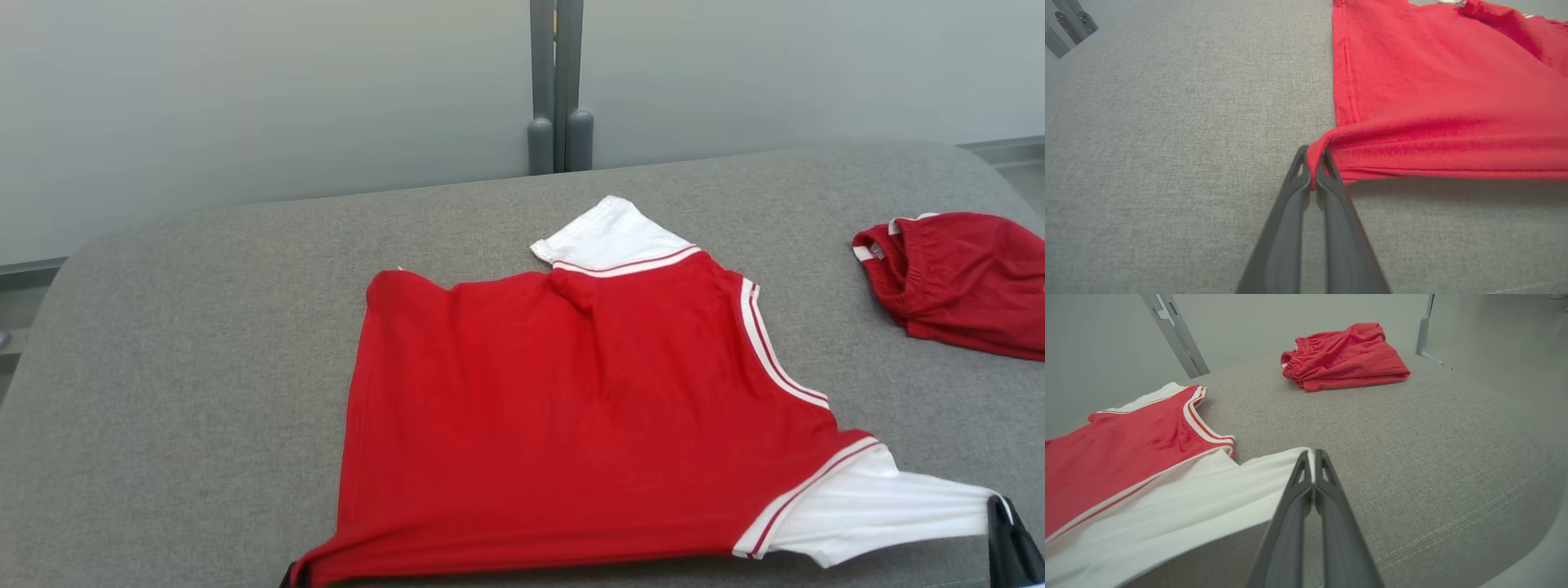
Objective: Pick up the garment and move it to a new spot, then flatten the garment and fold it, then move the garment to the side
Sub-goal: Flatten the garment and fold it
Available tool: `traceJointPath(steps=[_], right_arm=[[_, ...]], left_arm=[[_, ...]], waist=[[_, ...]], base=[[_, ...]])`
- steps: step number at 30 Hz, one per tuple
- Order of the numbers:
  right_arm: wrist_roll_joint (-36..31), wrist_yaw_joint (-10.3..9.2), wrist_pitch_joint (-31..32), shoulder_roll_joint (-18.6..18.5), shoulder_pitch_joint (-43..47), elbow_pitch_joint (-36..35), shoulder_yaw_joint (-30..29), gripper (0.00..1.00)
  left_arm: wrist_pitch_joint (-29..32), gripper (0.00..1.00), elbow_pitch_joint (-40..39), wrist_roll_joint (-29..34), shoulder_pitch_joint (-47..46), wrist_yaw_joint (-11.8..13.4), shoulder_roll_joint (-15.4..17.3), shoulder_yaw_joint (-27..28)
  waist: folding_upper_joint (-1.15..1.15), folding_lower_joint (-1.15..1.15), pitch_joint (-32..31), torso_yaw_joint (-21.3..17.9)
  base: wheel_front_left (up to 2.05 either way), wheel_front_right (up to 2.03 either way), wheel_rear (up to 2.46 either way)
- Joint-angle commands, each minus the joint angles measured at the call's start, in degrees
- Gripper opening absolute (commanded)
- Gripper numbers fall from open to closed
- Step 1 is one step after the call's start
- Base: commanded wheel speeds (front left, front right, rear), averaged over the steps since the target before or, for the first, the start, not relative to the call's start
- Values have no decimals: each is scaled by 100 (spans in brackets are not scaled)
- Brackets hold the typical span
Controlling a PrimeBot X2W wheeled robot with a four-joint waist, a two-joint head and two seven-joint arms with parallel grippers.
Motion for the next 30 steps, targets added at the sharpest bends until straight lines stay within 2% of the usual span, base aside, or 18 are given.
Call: traceJointPath(steps=[1,8,20,30], right_arm=[[-14,-102,-30,-130,145,26,-232,0],[-24,-104,-34,-124,499,-22,-318,0],[67,-67,-28,-113,-279,-519,513,0],[-313,-62,-27,-151,-1525,439,973,0]], left_arm=[[11,0,5,-58,176,98,171,225],[9,0,-102,-84,440,120,151,285],[8,0,-635,127,-94,-71,90,-213],[8,0,-186,118,-956,-162,79,-703]], waist=[[0,1,-77,62],[0,1,-142,180],[0,1,32,303],[0,1,354,405]], base=[[0,0,0],[0,0,0],[0,0,0],[0,0,0]])
